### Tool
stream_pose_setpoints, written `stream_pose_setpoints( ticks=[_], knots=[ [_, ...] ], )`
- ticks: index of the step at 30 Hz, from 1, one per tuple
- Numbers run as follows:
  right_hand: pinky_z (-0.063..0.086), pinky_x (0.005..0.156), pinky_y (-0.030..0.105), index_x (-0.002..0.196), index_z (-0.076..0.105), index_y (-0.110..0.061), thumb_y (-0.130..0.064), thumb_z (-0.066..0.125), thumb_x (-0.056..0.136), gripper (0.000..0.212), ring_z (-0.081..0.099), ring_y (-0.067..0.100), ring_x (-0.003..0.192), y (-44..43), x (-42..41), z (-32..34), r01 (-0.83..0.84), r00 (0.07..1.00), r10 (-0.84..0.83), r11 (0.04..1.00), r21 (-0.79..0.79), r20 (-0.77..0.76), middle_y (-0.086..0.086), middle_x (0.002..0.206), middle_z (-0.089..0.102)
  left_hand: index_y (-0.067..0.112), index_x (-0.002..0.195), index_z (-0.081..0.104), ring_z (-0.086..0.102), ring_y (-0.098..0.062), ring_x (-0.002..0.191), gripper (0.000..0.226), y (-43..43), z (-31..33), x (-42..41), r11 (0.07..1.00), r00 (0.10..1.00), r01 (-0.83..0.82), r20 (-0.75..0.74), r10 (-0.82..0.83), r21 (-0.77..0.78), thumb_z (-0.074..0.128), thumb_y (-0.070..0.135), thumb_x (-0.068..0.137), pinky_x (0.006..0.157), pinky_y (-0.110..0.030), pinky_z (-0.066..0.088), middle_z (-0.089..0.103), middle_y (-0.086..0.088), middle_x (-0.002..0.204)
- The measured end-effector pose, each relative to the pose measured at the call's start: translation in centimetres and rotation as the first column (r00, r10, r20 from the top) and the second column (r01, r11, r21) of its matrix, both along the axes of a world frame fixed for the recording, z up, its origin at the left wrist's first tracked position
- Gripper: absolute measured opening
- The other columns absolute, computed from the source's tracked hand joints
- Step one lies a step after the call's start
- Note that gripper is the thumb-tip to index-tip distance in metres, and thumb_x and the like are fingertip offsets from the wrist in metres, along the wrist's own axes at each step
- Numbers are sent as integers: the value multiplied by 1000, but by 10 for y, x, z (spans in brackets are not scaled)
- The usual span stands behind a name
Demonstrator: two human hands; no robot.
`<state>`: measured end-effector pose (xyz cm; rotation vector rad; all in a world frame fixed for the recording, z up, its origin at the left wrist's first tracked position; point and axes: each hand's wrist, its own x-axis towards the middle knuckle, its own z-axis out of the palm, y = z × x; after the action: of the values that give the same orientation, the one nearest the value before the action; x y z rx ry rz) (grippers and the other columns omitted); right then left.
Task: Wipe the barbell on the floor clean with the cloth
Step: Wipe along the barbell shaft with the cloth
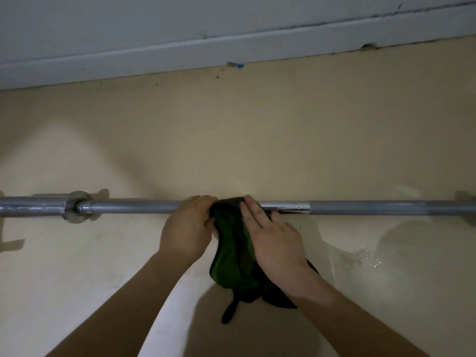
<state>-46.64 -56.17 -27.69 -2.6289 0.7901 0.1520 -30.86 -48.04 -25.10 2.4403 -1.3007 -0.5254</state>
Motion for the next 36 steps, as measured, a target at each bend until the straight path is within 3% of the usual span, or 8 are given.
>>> stream_pose_setpoints(
  ticks=[2, 5, 12, 18, 24, 29, 33, 36],
  knots=[
    [48, 72, 35, 149, -6, -18, -16, 49, 92, 79, 49, 29, 114, -5, -10, 0, 59, 998, -59, 998, 1, -37, -3, 158, -13, 10, 116, 64, 62, -26, 104, 37, 4, -7, 2, 996, 992, 92, 80, -93, 16, 68, 3, 81, 86, -25, 41, 68, -8, 112],
    [43, 58, 30, 149, 3, -10, -11, 53, 88, 79, 57, 26, 93, 0, -2, 2, 213, 977, -213, 977, -20, -31, 3, 159, -3, 7, 106, 67, 65, -29, 95, 29, 2, -13, -2, 991, 976, 131, 173, -134, 27, 72, 6, 77, 77, -33, 53, 70, -11, 100],
    [37, 57, 31, 149, -7, -10, -13, 43, 92, 76, 57, 25, 78, 8, 19, 3, 29, 996, -27, 999, 34, -85, 4, 157, -17, 6, 106, 63, 58, -28, 78, 33, -4, -14, -23, 987, 959, 87, 256, -119, 134, 70, 6, 74, 52, -33, 51, 58, -13, 97],
    [48, 71, 32, 148, -13, -11, -11, 41, 92, 77, 50, 24, 110, -21, -19, 6, 325, 931, -328, 945, -49, -159, 2, 158, -16, 7, 115, 64, 63, -27, 68, 45, -3, -18, -29, 982, 948, 35, 306, -91, 184, 76, 14, 72, 46, -29, 50, 61, -15, 109],
    [40, 55, 33, 148, -11, -23, -13, 43, 93, 78, 55, 26, 86, 1, 5, 1, 72, 997, -70, 996, 60, -28, -5, 158, -15, 15, 137, 42, 61, -20, 82, 49, -4, -10, -38, 967, 941, -13, 329, -75, 256, 53, 29, 90, 56, -27, 46, 43, -7, 134],
    [46, 65, 31, 144, -10, -45, -19, 42, 91, 79, 55, 25, 101, -36, -51, 7, 326, 942, -323, 945, 20, -92, -6, 158, 3, 14, 137, 45, 63, -22, 74, 51, -8, -10, -44, 963, 941, -13, 328, -79, 271, 51, 38, 92, 54, -27, 46, 46, -13, 134],
    [37, 95, 46, 147, -1, -40, -36, 39, 94, 66, 37, 37, 125, -23, -13, 17, 231, 961, -228, 973, 2, -157, -1, 158, 8, 33, 145, 24, 51, -15, 64, 52, -16, -6, -47, 938, 918, -31, 380, -110, 345, 37, 45, 96, 50, -22, 35, 33, -12, 139],
    [21, 98, 51, 147, 1, -40, -39, 45, 93, 70, 23, 35, 132, -23, -20, 18, 152, 961, -178, 979, -134, -210, -1, 158, 11, 37, 144, 22, 40, -13, 61, 54, -19, -4, -49, 927, 919, -48, 381, -106, 373, 42, 44, 95, 42, -20, 24, 34, -11, 136]
  ],
)
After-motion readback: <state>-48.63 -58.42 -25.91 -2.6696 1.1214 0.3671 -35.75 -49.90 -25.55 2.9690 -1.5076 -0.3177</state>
